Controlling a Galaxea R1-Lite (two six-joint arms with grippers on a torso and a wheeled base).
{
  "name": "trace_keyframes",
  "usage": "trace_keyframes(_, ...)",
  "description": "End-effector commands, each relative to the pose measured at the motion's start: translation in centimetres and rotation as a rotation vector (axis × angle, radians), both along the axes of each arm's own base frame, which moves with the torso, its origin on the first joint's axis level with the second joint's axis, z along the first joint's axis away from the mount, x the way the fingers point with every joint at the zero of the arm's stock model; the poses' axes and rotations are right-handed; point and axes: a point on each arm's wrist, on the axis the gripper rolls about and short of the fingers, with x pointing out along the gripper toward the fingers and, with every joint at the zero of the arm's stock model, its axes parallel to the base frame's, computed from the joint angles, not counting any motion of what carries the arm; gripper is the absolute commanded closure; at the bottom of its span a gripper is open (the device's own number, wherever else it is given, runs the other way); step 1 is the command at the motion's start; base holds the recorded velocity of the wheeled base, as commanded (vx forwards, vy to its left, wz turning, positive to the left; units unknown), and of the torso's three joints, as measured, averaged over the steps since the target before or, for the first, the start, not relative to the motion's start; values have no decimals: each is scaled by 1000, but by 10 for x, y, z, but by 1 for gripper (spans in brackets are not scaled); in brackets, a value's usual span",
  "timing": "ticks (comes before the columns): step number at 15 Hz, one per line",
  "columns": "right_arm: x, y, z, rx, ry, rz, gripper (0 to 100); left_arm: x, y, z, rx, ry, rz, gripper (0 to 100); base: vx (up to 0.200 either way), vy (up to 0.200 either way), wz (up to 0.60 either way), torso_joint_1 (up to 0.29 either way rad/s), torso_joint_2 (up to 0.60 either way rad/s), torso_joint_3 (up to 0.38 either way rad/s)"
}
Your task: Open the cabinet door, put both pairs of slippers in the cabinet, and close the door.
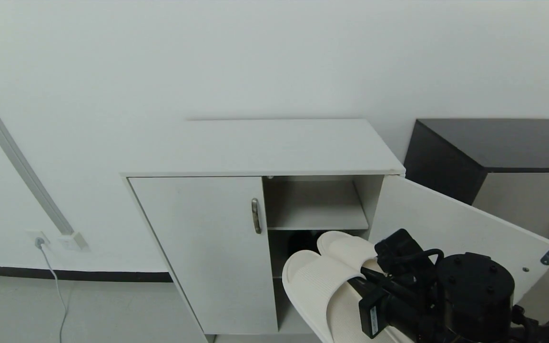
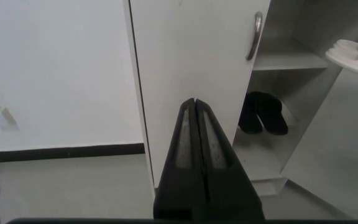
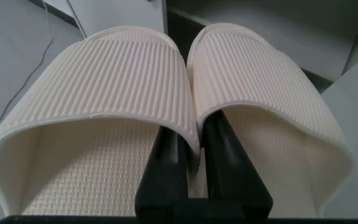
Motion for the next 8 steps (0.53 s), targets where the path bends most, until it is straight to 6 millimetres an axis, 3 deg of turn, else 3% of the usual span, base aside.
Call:
trace_keyframes(1,0,0,-1,-2,2,1,100,0,0,0,0,0,2,100,0,0,0,-183,515,320)
trace_keyframes(8,0,0,-4,-13,11,3,100,0,0,0,0,0,-1,100,0,0,0,-156,484,320)
